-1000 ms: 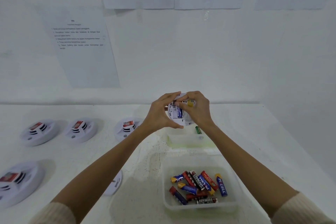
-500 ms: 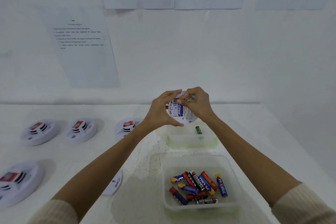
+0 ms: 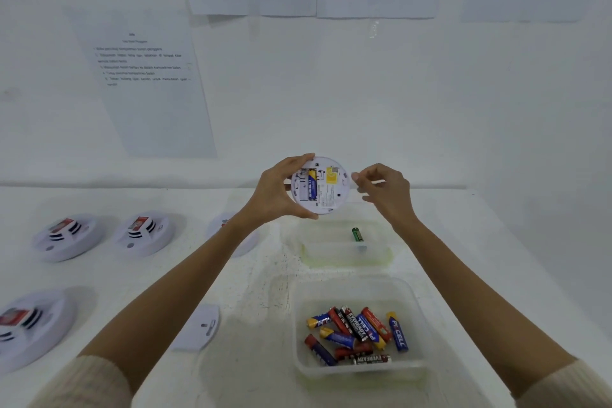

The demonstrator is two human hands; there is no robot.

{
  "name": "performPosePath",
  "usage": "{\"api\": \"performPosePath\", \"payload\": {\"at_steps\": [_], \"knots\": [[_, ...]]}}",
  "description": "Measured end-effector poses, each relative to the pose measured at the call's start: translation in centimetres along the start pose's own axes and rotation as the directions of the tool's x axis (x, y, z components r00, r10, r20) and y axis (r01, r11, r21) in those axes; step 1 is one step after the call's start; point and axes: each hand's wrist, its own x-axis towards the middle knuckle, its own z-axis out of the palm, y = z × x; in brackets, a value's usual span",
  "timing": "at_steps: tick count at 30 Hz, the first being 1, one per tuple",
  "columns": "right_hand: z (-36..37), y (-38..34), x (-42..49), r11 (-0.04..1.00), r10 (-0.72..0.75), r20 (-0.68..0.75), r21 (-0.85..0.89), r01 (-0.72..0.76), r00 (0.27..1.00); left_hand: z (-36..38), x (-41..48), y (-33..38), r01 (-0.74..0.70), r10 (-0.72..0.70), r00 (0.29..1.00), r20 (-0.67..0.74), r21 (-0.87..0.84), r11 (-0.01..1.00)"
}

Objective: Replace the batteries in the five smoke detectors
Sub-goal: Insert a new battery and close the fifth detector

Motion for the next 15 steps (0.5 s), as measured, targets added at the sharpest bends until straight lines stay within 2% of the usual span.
{"api": "performPosePath", "payload": {"at_steps": [2, 4, 6, 8, 11, 15], "knots": [[-0.6, 1.0, 0.0, 0.995, 0.072, 0.066, -0.076, -0.067, 0.995, 0.0, -0.3, -0.2, 0.021, -0.021, 1.0, -0.005, -0.015, 1.0], [-0.6, 2.0, 0.0, 0.966, 0.109, 0.116, -0.248, -0.078, 0.987, 0.1, -0.4, -0.3, 0.031, -0.03, 0.999, 0.01, -0.017, 0.999], [-0.4, 2.7, -0.1, 0.873, 0.117, 0.198, -0.488, -0.006, 0.973, 0.1, -0.6, -0.5, 0.035, -0.035, 0.999, 0.027, -0.007, 0.999], [0.1, 3.0, -0.3, 0.72, 0.175, 0.332, -0.685, 0.109, 0.927, 0.1, -0.9, -0.7, 0.049, -0.049, 0.998, 0.033, -0.004, 0.999], [1.2, 3.2, -0.6, 0.588, 0.263, 0.427, -0.782, 0.207, 0.865, 0.2, -1.2, -1.0, 0.06, -0.06, 0.997, 0.041, 0.004, 0.998], [1.9, 3.2, -0.4, 0.573, 0.235, 0.431, -0.785, 0.234, 0.871, 0.1, -1.7, -1.0, 0.064, -0.065, 0.997, 0.048, 0.013, 0.998]]}}
